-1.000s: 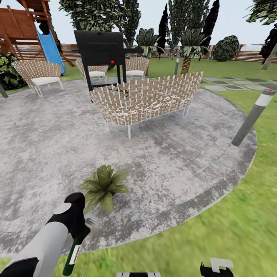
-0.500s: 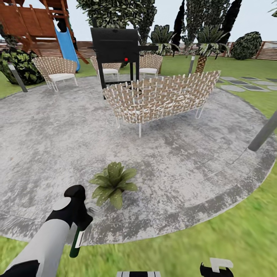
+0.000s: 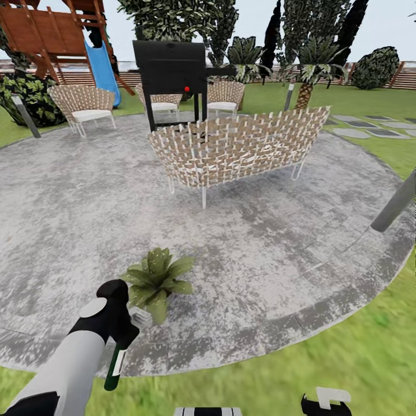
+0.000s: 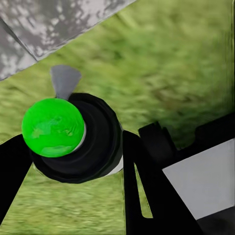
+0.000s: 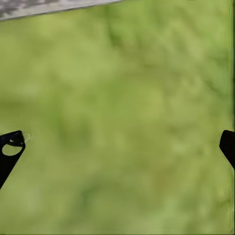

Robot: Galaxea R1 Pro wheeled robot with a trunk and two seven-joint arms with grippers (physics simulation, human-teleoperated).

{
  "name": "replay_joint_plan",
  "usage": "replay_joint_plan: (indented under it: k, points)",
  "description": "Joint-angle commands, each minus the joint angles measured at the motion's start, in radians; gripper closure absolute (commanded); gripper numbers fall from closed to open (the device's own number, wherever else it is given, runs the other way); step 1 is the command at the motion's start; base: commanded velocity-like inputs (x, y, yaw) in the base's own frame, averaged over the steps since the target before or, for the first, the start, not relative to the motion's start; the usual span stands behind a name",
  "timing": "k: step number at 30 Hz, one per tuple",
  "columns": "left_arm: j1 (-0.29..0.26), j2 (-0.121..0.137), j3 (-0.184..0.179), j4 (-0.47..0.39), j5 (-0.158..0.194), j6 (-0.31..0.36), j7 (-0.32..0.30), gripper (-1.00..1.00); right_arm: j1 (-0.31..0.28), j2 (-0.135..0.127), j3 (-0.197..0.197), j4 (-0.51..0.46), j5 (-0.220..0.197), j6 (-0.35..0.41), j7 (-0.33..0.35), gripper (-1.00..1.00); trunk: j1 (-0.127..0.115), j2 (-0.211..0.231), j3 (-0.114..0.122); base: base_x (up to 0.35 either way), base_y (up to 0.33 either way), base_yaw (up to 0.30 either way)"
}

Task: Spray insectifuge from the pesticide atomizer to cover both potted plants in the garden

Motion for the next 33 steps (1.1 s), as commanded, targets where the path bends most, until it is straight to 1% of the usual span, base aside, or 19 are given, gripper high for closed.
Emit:
replay_joint_plan:
  k: [1, 14, 22, 29, 33]
  points:
    - [0.0, -0.001, 0.005, -0.001, -0.01, 0.01, -0.01, 1.0, -0.001, 0.0, -0.008, 0.002, 0.01, -0.003, -0.002, -1.0, 0.0, 0.0, -0.001, 0.003, -0.276, 0.085]
    - [0.0, 0.002, 0.003, -0.002, -0.012, 0.01, -0.009, 1.0, -0.001, 0.002, -0.008, 0.003, 0.011, -0.003, -0.002, -1.0, 0.0, 0.0, -0.001, 0.026, -0.276, 0.238]
    - [0.001, 0.007, 0.003, -0.002, -0.013, 0.01, -0.009, 1.0, -0.001, 0.001, -0.007, 0.003, 0.011, -0.003, -0.002, -1.0, 0.0, 0.0, -0.001, 0.023, -0.262, 0.043]
    - [0.008, 0.017, 0.003, -0.001, -0.013, 0.01, -0.008, 1.0, -0.001, 0.004, -0.008, 0.003, 0.012, -0.003, -0.002, -1.0, 0.0, 0.0, -0.001, -0.037, -0.09, 0.252]
    - [-0.001, 0.019, 0.002, -0.004, -0.016, 0.006, -0.017, 1.0, -0.001, 0.003, -0.008, 0.003, 0.012, -0.003, -0.002, -1.0, 0.0, 0.0, -0.001, -0.007, -0.004, 0.276]
